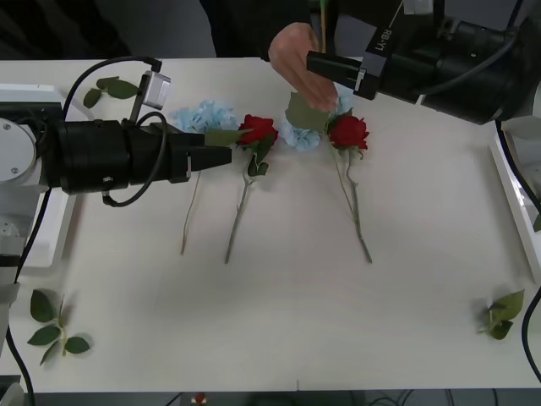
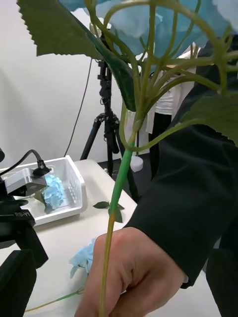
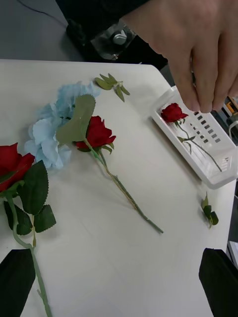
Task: Place the red flowers into the right box and the blue flowers into the left box. If a person shows an open palm, hand one flower to the person first, then continue sorting.
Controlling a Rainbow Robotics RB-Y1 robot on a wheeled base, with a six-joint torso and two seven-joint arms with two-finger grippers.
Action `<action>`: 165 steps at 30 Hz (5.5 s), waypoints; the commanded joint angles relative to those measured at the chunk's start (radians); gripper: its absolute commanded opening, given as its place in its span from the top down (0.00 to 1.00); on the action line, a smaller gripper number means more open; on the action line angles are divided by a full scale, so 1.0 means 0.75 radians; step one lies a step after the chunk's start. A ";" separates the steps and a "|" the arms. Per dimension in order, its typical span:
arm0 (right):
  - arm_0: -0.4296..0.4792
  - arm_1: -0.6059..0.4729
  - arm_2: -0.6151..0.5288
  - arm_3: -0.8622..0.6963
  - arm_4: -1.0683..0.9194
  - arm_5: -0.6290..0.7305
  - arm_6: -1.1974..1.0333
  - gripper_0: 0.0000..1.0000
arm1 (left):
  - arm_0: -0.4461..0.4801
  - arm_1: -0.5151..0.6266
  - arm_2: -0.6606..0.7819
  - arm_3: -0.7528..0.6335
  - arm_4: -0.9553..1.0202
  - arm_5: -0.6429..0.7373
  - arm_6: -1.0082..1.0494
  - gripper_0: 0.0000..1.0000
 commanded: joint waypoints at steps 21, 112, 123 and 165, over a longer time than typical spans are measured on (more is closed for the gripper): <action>-0.016 -0.299 -0.079 0.391 0.140 0.396 -0.024 0.00 | -0.023 0.023 0.029 -0.037 0.015 0.002 0.038 0.03; -0.304 0.204 0.574 0.739 1.879 0.408 -2.186 0.00 | -0.428 -0.167 -0.302 0.732 -1.328 -0.199 0.391 1.00; -0.304 0.206 0.598 0.774 1.864 0.385 -2.192 0.13 | -0.428 0.011 -0.083 0.221 -1.296 0.258 0.420 1.00; -0.315 0.099 0.582 0.641 1.821 0.459 -2.155 1.00 | 0.043 0.524 0.414 0.634 -0.983 -0.119 0.340 1.00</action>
